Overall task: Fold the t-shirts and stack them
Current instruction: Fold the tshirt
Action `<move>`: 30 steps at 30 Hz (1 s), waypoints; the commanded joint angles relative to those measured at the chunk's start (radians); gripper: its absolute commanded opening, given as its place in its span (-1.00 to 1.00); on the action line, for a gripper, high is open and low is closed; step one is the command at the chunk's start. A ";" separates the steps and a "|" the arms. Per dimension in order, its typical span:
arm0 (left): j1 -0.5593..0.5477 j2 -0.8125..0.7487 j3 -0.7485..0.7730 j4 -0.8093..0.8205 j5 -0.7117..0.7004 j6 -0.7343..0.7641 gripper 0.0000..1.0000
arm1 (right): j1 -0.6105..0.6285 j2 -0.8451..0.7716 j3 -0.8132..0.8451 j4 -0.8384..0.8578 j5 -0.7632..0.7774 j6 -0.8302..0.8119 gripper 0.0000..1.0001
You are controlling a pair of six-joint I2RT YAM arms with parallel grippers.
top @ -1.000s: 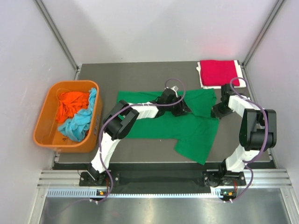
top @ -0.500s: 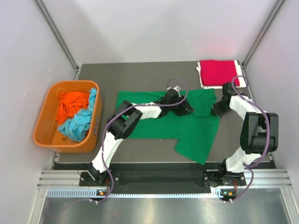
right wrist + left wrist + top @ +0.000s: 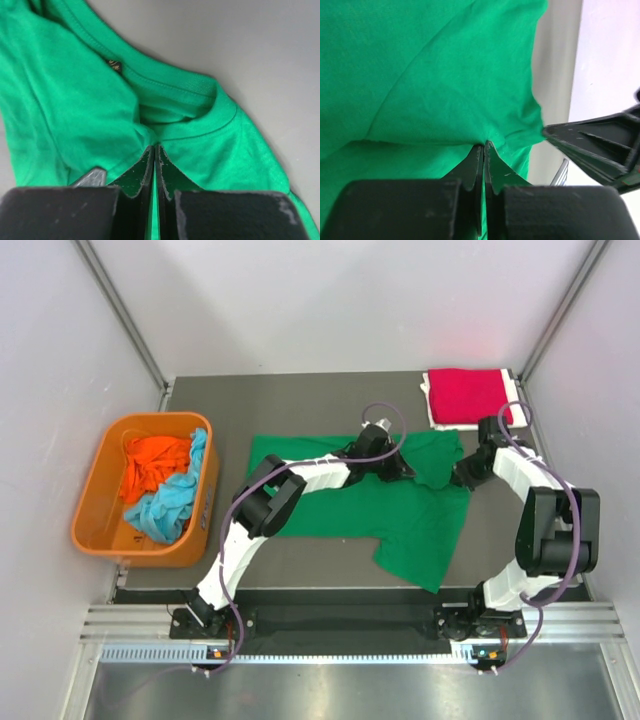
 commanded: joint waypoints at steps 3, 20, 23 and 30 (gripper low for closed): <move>-0.003 -0.057 0.086 -0.153 -0.010 0.083 -1.00 | 0.006 -0.094 0.014 -0.038 0.016 -0.020 -1.00; 0.034 -0.054 0.144 -0.325 0.125 0.129 -1.00 | 0.045 -0.262 -0.107 -0.041 0.034 0.054 -1.00; 0.034 -0.059 0.166 -0.387 0.122 0.157 -1.00 | 0.075 -0.280 -0.116 -0.049 0.054 0.066 -1.00; 0.034 -0.066 0.192 -0.522 0.087 0.210 -1.00 | 0.086 -0.331 -0.163 -0.081 0.116 0.104 -1.00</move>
